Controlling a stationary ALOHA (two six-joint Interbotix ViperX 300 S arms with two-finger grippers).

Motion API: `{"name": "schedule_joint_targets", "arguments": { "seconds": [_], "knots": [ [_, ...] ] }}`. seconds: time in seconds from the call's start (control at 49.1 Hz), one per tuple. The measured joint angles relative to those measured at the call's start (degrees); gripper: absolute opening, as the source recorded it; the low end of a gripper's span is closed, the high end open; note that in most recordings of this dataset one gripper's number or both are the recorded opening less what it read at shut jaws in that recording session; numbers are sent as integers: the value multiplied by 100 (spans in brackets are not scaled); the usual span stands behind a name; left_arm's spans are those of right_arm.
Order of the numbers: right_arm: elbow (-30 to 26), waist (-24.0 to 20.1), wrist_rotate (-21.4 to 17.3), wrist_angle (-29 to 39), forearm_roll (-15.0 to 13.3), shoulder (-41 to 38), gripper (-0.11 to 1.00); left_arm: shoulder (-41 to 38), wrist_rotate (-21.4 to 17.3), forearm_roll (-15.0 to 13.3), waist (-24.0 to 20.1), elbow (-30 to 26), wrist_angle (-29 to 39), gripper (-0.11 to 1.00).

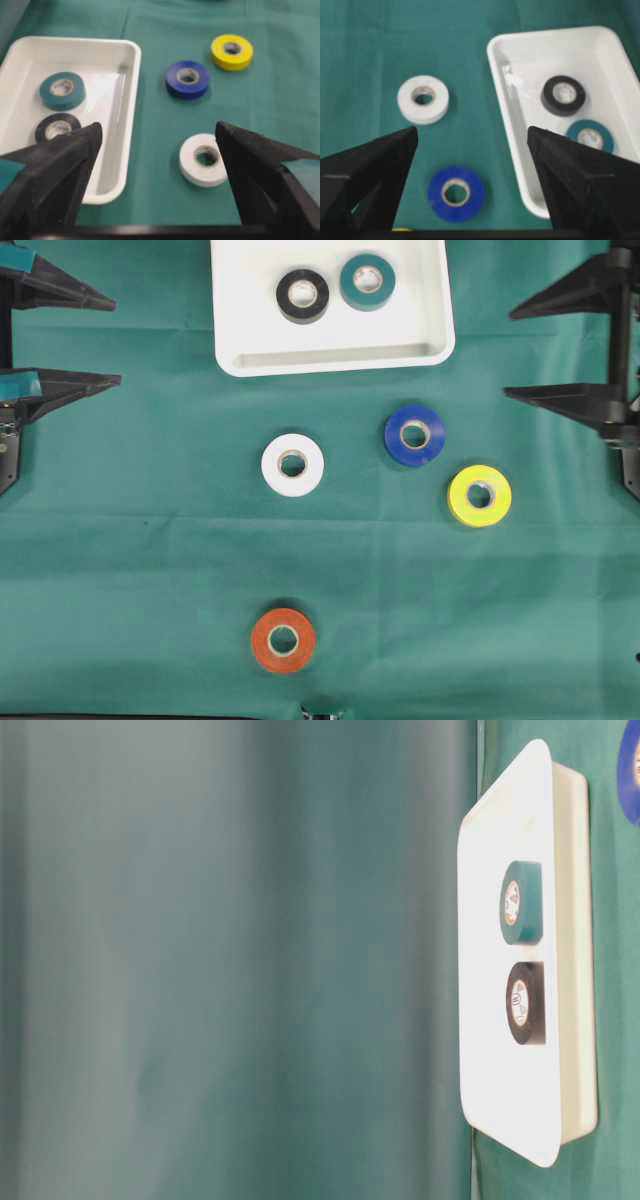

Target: Pick up the tape from a random location and place it into the white case.

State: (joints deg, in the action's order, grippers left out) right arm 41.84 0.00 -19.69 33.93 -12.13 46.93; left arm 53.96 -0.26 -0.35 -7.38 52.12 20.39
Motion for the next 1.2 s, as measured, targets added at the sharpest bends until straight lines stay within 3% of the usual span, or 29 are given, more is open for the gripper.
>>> {"name": "schedule_joint_targets", "arguments": {
  "seconds": [0.55, 1.201],
  "knots": [
    [1433, 290, -18, -905, 0, 1072, 87, 0, 0, 9, 0, 9, -9, 100],
    [1600, 343, -18, -1222, 0, 1055, 87, 0, 0, 0, 0, 26, -53, 100]
  ]
}}
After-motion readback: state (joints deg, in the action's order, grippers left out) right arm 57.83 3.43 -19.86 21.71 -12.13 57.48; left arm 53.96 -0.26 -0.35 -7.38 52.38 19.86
